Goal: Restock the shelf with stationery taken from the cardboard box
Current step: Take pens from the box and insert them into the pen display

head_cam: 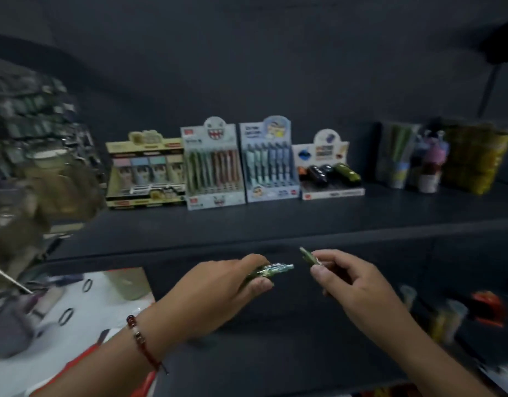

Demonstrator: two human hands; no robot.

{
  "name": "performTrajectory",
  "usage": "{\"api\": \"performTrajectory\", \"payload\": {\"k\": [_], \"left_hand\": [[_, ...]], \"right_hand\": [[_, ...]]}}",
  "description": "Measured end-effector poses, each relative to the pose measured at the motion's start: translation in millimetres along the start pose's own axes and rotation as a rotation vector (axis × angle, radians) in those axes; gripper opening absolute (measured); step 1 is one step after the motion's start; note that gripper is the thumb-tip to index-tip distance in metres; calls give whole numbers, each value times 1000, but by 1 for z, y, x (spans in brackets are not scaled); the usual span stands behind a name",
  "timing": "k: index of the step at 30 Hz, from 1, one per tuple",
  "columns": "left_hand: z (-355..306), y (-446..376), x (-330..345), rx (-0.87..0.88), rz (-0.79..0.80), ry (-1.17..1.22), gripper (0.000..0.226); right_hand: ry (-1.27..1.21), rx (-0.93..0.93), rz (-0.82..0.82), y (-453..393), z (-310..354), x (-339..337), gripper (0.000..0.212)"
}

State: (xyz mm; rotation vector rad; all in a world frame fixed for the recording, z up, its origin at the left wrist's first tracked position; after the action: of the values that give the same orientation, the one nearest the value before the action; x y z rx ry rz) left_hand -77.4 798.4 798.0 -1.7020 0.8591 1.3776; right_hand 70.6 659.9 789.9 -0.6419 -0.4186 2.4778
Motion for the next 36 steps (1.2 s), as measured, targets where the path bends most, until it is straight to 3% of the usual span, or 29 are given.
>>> {"api": "performTrajectory", "payload": {"k": [6, 14, 19, 22, 27, 36], "left_hand": [[96, -32, -23, -112, -177, -32, 58], [177, -70, -21, -259, -284, -64, 75], [211, -78, -20, -323, -315, -87, 53], [227, -83, -21, -314, -294, -103, 46], [248, -97, -28, -277, -235, -96, 56], [288, -124, -29, -137, -146, -93, 67]], "right_hand": [[-55, -91, 45, -111, 8, 54, 10], [-146, -232, 1, -250, 5, 92, 29], [-148, -315, -12, -309, 5, 121, 14], [-100, -324, -11, -333, 2, 141, 24], [-12, -309, 8, -350, -13, 168, 38], [115, -223, -36, -360, -19, 180, 44]]}}
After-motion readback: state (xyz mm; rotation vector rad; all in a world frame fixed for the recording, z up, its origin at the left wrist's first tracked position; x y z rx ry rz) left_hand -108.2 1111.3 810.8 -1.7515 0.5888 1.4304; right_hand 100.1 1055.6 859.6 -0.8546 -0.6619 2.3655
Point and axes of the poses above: each hand's wrist, its own y-axis away from the middle knuckle, its own x-axis out of the palm, z = x × y, the point moved 6 cm from there along -y, towards the middle knuckle, and after that the axes turned 8 degrees about -x, right-handed, at the moved point
